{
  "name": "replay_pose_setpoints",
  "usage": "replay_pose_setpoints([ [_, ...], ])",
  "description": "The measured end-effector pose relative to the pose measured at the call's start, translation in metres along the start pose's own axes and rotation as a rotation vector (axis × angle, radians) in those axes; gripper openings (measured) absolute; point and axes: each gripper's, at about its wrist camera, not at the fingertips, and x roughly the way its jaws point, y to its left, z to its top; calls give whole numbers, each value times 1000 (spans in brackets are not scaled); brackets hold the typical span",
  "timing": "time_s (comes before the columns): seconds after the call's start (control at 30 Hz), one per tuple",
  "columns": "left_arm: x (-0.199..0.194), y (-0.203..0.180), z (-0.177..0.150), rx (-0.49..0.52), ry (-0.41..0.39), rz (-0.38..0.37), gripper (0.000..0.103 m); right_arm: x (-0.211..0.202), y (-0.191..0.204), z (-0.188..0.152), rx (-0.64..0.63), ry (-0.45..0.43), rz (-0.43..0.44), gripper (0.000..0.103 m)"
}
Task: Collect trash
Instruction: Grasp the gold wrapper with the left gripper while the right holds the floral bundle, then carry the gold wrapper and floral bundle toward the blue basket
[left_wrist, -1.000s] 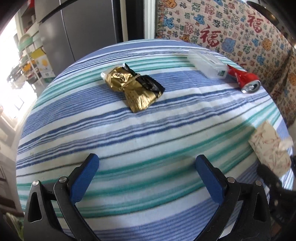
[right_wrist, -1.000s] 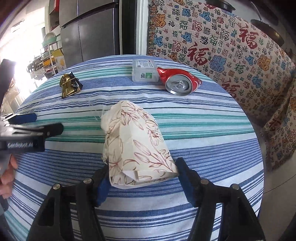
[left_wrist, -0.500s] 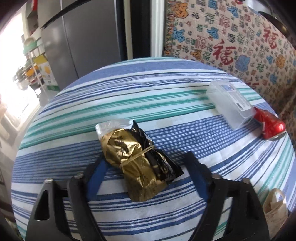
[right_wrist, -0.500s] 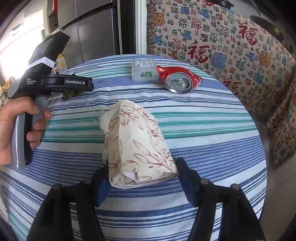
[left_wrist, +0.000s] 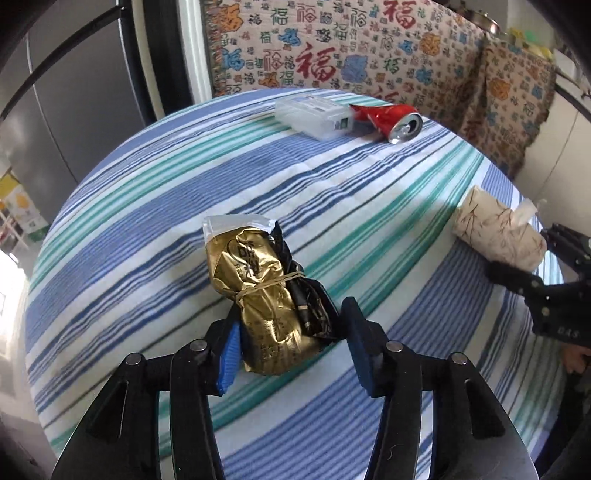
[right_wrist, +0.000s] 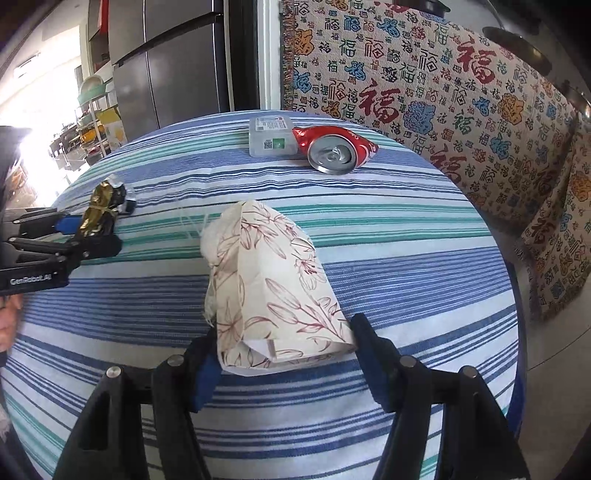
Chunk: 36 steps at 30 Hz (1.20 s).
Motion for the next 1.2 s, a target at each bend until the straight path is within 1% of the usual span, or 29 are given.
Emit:
replay_pose_setpoints([
  [0.03,-3,4,-5,-17,3,9,61,0,-2,-1,9,1,8,67],
  [0.07,-5,7,-9,-33,1,16,67,0,-4,-1,18,-1,20,67],
  [0.1,-6,11,-12,-44,-2,22,75,0,-5,-1,17,-1,37,70],
  [0.13,-6,12,-14,-52,-5,31,78,1,-6,-1,15,1,60,73],
  [0.17,-5,13,-16,-59,-3,45,86,1,-6,-1,11,4,79,80],
  [0.2,-3,13,-18,-63,1,61,91,2,-5,-1,3,6,88,83],
  [0.23,-1,13,-18,-74,1,77,98,3,-4,-1,-4,9,96,85],
  [0.27,0,14,-20,-92,3,86,103,3,-4,-1,-7,11,105,87],
  [0.33,2,16,-19,-107,4,90,103,5,-4,0,-10,17,130,92],
  [0.4,3,18,-18,-116,3,96,103,7,-2,3,-25,30,146,100],
  [0.47,6,19,-15,-126,2,104,103,10,-2,5,-39,36,130,100],
  [0.53,8,21,-12,-140,1,114,103,11,-4,8,-24,37,124,100],
  [0.57,8,21,-11,-150,-3,125,101,9,-7,9,-4,24,113,92],
  [0.6,7,21,-11,-155,-17,130,88,7,-9,9,2,9,91,68],
  [0.63,4,19,-10,-150,-42,126,75,8,-11,11,4,24,102,69],
  [0.67,2,17,-8,-133,-55,117,51,7,-12,12,-2,24,110,68],
  [0.73,1,11,-7,-102,-64,118,47,4,-14,10,-1,22,113,68],
  [0.8,-1,8,-8,-95,-75,110,43,-1,-17,9,11,5,110,68],
  [0.87,-4,4,-8,-97,-82,61,42,-8,-21,9,20,-12,103,68],
  [0.97,-10,-11,-6,-70,-97,32,42,-21,-30,9,29,-34,97,68],
  [1.03,-15,-21,-4,-67,-107,-8,42,-30,-36,7,34,-46,87,68],
  [1.13,-22,-41,1,-43,-121,-52,42,-37,-43,5,45,-48,83,68],
  [1.2,-25,-56,4,-16,-127,-72,42,-46,-54,-1,58,-50,65,68],
])
